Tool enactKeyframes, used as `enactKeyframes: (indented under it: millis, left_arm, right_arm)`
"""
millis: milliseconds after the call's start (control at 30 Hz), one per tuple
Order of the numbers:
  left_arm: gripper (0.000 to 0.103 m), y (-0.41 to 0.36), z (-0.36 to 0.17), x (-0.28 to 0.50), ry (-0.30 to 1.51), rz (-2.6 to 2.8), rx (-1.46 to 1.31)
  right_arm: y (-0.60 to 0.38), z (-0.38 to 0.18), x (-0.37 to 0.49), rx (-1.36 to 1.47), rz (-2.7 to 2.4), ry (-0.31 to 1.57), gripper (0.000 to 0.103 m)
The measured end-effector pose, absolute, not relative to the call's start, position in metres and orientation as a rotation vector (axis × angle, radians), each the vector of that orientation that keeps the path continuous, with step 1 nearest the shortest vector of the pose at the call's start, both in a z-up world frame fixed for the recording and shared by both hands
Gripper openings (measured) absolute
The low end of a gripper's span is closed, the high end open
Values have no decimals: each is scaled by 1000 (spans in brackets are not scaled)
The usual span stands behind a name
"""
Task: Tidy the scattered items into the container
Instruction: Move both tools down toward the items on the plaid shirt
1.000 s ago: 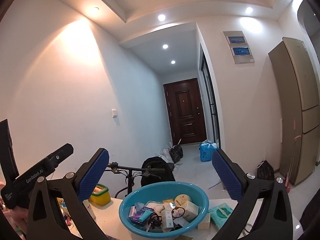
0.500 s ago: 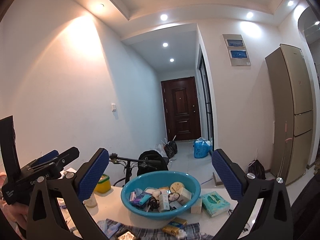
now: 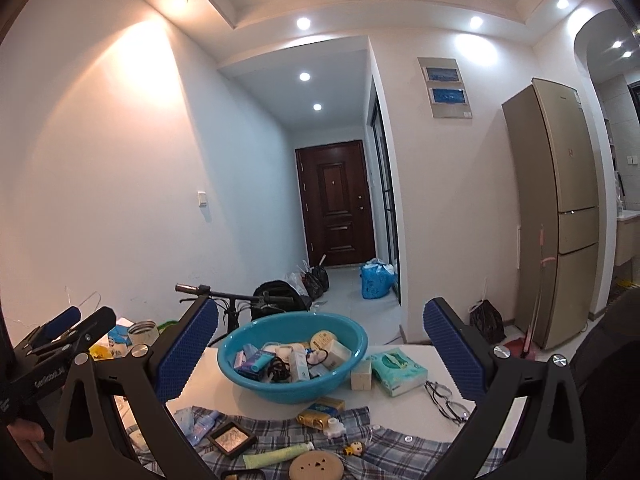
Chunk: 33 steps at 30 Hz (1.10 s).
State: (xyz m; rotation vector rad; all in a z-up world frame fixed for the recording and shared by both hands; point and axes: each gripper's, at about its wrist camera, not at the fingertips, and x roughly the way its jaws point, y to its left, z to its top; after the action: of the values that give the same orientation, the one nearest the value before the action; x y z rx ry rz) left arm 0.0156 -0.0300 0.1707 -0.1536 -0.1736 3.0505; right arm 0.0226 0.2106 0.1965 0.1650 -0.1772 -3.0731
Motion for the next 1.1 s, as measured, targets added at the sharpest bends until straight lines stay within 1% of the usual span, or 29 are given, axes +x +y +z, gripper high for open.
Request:
enactKeyframes:
  millis: [167,267,367,433,533,667,833,1100]
  left_arm:
    - [103,-23,145,21,-151,3047,-202]
    - [103,-21,129,17,-167,3024,-274]
    - [103,-21,114,10,-193,3012,-340]
    - [103,-22,105,7,-211,3011,-377]
    - [103,-23,94,9,-217,3013,-376]
    - [103,-20,83,14,-158,3027,-395]
    - [103,-19,68,15,-145,3007,-479]
    - [103,-10,45,0,-141,2936,-649]
  right_arm:
    - [214,170,20,253,-3103,-181,102]
    - [213,150,13,334,-3095,-188,102]
    - [213,131,9,379,-3086,-215,102]
    - [210,122,10,392,-3076,-201,102]
    - [202,111,13,364,-3090,-143,102]
    - [194,97,16,368,-3098,-77,102]
    - [194,82,13,444,-3075,-102,102]
    - [198,65,5,555,-3093,-84,102]
